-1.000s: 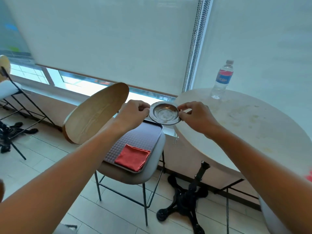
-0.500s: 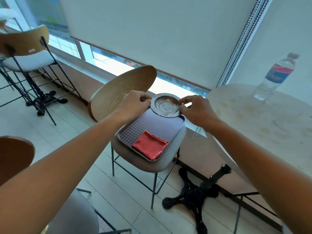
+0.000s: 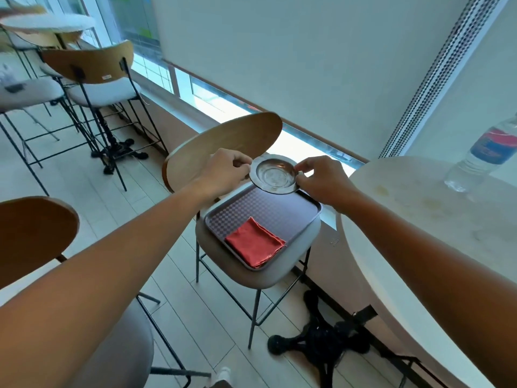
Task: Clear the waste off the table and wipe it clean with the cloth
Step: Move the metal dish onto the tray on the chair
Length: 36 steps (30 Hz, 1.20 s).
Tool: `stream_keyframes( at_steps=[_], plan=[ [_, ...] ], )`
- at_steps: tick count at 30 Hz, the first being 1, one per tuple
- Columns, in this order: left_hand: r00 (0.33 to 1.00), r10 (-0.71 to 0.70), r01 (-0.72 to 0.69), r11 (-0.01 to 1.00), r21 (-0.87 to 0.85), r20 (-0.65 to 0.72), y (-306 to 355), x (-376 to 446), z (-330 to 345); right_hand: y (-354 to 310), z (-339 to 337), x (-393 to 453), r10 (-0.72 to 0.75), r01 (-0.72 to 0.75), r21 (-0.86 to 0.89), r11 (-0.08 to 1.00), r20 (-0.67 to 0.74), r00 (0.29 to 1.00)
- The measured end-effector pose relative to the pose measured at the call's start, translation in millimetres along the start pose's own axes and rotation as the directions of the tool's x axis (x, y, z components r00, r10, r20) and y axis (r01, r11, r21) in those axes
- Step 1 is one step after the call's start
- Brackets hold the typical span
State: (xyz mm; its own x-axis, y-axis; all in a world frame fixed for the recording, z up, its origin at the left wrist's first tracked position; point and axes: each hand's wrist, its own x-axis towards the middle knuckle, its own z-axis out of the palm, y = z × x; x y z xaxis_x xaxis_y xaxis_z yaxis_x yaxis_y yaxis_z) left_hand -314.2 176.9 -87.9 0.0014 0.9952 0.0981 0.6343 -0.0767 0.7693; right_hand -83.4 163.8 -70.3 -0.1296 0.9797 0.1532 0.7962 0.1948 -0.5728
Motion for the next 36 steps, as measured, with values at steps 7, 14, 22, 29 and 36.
stream_keyframes(
  at_steps=[7,14,22,29,36],
  plan=[
    [1.0,-0.009,0.008,1.0,0.014,0.015,-20,30,-3,-6,22,31,0.01,-0.009,-0.045,0.999,0.025,1.0],
    [0.996,0.028,-0.032,0.998,0.045,0.089,-54,88,0,-1,59,83,0.127,-0.125,-0.08,0.989,0.025,0.992],
    [0.982,0.025,-0.021,1.0,-0.019,0.188,-114,155,38,21,116,134,0.293,-0.293,-0.097,0.951,-0.007,0.956],
    [0.964,-0.046,0.078,0.991,-0.113,0.261,-160,185,87,69,177,153,0.435,-0.437,-0.03,0.899,-0.059,0.899],
    [0.936,-0.147,0.198,0.971,-0.133,0.321,-202,208,140,124,240,167,0.556,-0.552,0.068,0.831,-0.12,0.822]
  ],
)
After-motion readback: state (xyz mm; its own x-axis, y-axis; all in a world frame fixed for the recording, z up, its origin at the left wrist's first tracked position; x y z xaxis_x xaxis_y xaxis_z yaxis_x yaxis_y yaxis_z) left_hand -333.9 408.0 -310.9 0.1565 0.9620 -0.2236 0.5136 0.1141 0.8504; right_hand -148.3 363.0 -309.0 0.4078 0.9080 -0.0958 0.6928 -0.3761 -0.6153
